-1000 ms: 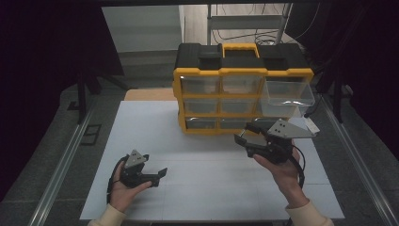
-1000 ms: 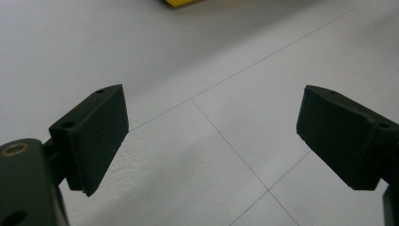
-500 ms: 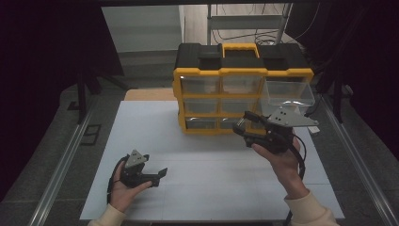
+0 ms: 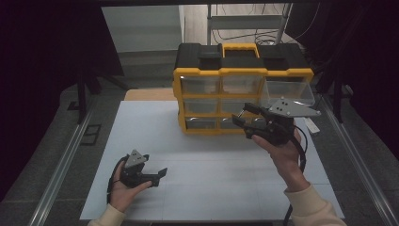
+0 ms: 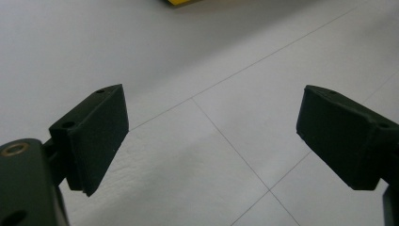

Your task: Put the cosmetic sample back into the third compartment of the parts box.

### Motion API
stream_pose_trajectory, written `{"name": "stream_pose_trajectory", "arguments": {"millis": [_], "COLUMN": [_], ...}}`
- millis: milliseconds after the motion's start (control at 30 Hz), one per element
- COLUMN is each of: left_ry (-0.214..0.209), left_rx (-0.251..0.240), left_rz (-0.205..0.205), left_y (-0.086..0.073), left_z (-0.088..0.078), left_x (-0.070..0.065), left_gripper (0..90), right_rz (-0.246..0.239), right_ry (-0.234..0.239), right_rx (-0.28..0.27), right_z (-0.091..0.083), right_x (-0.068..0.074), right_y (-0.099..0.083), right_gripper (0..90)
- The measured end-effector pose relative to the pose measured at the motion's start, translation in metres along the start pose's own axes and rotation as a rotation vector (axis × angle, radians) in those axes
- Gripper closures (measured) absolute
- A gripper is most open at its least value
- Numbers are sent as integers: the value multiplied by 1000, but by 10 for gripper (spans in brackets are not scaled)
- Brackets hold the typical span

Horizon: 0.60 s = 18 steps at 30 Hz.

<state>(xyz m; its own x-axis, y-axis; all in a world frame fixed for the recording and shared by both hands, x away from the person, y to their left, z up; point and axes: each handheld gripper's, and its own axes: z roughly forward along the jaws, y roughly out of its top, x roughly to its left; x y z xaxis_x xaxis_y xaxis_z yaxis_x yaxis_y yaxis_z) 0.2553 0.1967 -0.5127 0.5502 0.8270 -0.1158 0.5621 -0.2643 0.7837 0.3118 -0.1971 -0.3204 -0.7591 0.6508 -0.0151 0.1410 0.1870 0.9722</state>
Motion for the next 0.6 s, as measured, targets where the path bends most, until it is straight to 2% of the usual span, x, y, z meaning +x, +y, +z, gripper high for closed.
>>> {"name": "stream_pose_trajectory", "arguments": {"millis": [533,600], "left_ry": [1,1], "left_rx": [0,0], "left_rz": [-3,-3], "left_y": [0,0], "left_z": [0,1], "left_x": [0,0], "left_gripper": [106,106], "right_rz": [-20,-9], "right_ry": [-16,-14], "right_rx": [-16,-16], "right_z": [-4,-4], "right_x": [-5,-9], "right_y": [21,23], "right_gripper": [403,404]}}
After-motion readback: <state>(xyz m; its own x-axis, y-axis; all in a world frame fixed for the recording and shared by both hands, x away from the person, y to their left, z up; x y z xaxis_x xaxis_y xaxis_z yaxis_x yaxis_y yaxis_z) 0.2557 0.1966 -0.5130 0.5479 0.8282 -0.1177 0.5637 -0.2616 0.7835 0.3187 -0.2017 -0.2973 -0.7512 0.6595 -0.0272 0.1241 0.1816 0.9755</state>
